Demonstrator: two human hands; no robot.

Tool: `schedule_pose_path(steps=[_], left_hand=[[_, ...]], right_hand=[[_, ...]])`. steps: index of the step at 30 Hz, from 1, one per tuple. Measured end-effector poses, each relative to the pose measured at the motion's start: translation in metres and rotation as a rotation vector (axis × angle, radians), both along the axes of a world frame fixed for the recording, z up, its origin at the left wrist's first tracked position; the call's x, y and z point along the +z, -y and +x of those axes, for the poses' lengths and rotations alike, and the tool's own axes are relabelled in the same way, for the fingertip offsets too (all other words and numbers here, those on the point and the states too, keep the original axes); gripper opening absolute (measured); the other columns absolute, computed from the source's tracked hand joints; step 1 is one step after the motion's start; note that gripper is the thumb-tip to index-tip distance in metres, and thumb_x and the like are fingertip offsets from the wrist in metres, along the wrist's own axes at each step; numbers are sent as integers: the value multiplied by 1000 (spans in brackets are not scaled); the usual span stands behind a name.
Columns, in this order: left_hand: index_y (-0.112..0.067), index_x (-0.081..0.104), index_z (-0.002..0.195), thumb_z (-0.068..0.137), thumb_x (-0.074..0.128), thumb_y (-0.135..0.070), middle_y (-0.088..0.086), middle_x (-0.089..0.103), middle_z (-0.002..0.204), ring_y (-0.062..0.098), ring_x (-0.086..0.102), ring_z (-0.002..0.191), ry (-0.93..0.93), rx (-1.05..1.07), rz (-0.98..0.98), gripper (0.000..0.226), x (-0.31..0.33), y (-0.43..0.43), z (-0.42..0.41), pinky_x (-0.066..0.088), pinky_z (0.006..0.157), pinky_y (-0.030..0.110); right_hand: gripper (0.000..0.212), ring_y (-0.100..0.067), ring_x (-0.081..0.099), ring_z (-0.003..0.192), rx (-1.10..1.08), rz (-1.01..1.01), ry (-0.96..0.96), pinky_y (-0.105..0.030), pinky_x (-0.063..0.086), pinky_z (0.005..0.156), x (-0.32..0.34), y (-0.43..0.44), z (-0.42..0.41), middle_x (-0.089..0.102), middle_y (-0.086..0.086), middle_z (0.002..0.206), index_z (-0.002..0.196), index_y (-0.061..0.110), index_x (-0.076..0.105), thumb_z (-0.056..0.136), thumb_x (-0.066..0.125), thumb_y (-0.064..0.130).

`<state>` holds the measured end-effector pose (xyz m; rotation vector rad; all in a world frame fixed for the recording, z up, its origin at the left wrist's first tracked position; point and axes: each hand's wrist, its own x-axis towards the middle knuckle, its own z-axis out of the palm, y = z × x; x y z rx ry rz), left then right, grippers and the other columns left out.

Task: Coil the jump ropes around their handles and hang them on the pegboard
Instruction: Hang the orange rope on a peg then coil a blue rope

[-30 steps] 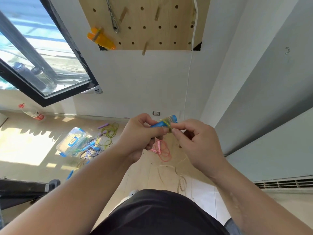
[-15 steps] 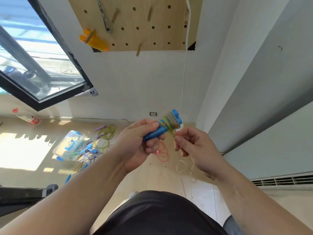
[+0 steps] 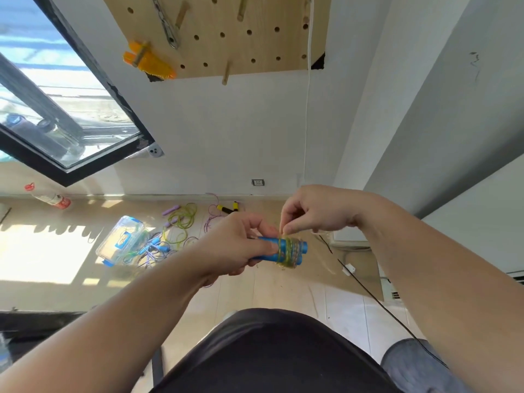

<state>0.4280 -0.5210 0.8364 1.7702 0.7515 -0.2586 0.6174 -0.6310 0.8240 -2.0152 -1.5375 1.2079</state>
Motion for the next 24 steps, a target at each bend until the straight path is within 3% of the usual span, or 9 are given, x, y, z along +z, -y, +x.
schedule_pose_path(steps=[4,7,9,13,16,18,21,24], left_hand=[[-13,66,88,89,73,-13,-2,60,80,10,49,57,-24,-24,254,7,-13,0,9,41,46,19],[-10,61,87,87,71,-13,3,60,83,16,45,60,-55,35,304,10,-24,-6,16,39,52,27],[-8,58,87,85,70,-11,8,58,78,20,44,59,-34,154,244,12,-29,-8,21,35,54,30],[-11,52,81,86,69,-6,13,54,66,21,44,52,60,422,66,18,-29,-11,30,26,44,25],[-13,48,80,93,64,-4,14,53,71,15,41,44,170,545,-156,23,-27,-7,33,23,42,23],[-14,48,80,97,61,-6,14,53,70,14,37,42,232,603,-264,23,-25,-5,34,23,41,23],[-13,49,81,101,57,-10,10,52,60,15,27,46,311,642,-379,22,-18,-1,38,23,42,25],[-11,50,79,102,54,-11,12,49,60,13,26,43,391,654,-505,24,-6,3,40,24,41,24]], right_hand=[[16,-14,66,82,-1,23,361,-33,54,74,-2,-17,-9,74,5,85,93,21,78,91,70,35],[17,-19,66,82,-99,93,524,-35,54,72,-8,-18,-23,72,2,85,88,22,75,92,66,35],[17,-20,64,83,-225,148,449,-38,55,75,-18,-15,-33,71,2,88,90,24,73,95,58,31],[28,-13,60,84,-410,289,256,-43,54,75,-38,-1,-53,67,11,89,98,30,70,95,42,31],[22,-5,61,84,-602,456,92,-28,52,75,-39,20,-62,68,14,93,111,29,73,101,55,23],[18,-2,60,76,-729,515,-34,-16,48,68,-36,32,-67,67,17,87,108,26,75,98,63,18],[18,-1,60,68,-889,542,-286,-16,50,64,-33,38,-72,70,17,79,99,27,75,94,69,11],[14,-3,57,56,-951,507,-487,-18,50,57,-31,40,-68,68,7,67,90,17,72,96,65,7]])
